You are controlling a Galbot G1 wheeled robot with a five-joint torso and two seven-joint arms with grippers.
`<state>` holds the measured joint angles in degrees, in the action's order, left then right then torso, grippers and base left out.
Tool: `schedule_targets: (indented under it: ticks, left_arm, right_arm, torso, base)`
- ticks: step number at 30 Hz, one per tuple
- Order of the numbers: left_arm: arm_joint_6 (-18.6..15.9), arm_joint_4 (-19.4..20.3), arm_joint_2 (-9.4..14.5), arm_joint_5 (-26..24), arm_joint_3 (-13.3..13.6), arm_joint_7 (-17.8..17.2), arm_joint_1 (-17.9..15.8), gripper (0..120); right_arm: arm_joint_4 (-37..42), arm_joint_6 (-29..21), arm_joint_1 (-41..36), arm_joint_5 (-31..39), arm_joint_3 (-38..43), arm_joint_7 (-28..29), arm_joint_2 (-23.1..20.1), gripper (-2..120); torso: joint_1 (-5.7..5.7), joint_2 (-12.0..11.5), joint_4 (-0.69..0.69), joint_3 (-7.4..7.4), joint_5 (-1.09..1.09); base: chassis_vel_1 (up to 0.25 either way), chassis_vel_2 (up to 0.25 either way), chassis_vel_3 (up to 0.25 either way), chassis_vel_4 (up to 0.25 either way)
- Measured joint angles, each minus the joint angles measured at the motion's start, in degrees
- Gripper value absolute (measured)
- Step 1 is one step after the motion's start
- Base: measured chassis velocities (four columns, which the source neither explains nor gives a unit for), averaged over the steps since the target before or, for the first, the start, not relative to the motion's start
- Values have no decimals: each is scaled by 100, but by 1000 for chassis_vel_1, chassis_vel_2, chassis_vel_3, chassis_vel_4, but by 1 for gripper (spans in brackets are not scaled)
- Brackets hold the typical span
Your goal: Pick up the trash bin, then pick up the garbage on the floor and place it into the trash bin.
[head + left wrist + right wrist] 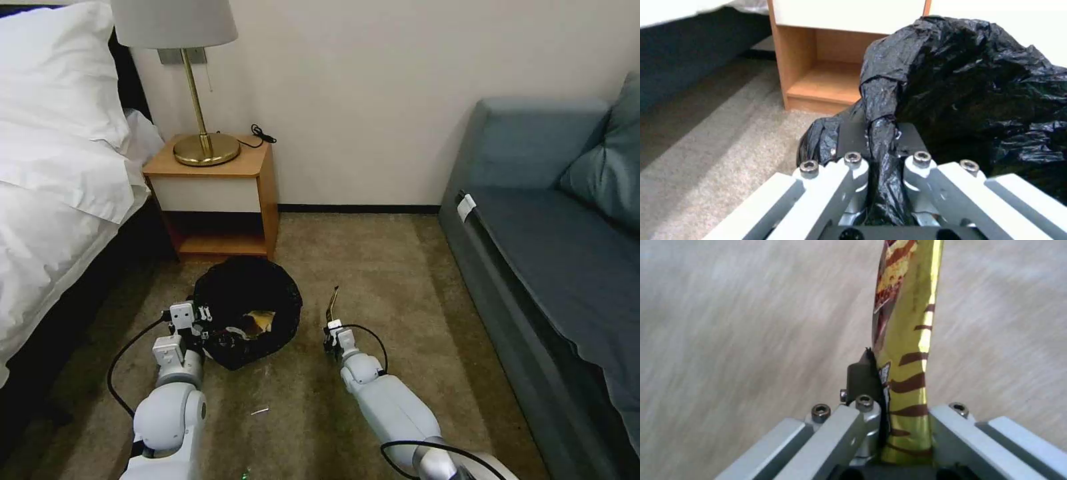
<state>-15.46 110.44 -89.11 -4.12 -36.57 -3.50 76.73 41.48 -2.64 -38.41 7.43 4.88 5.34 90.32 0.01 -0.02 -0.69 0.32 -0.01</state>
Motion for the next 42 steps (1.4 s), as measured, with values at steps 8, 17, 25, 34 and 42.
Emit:
schedule_targets:
  ticks: [8,17,25,34,42]
  left_arm:
    - [-32,-121,103,-59,-66,6,-269,5]
    - [-85,-209,125,-79,68,14,-417,5]
    - [-132,-278,121,-71,158,10,-552,5]
    - [-132,-318,72,-67,193,6,-569,5]
    - [-131,-303,66,-71,180,3,-610,5]
  right_arm:
    - [1367,444,-18,-379,151,289,-266,0]
    - [2961,414,-302,-463,-99,453,-465,0]
    - [4263,201,-537,-395,-690,588,-715,0]
    - [4874,73,-815,-439,-1356,706,-801,0]
    - [4962,76,-939,-463,-1648,720,-863,0]
  torso:
    - [0,0,0,0,0]
    - [0,0,0,0,0]
    - [0,0,0,0,0]
    - [0,0,1,0,0]
    - [0,0,0,0,0]
  base:
    - [0,0,0,0]
    - [0,0,0,0]
    - [0,0,0,0]
    - [0,0,0,0]
    - [0,0,0,0]
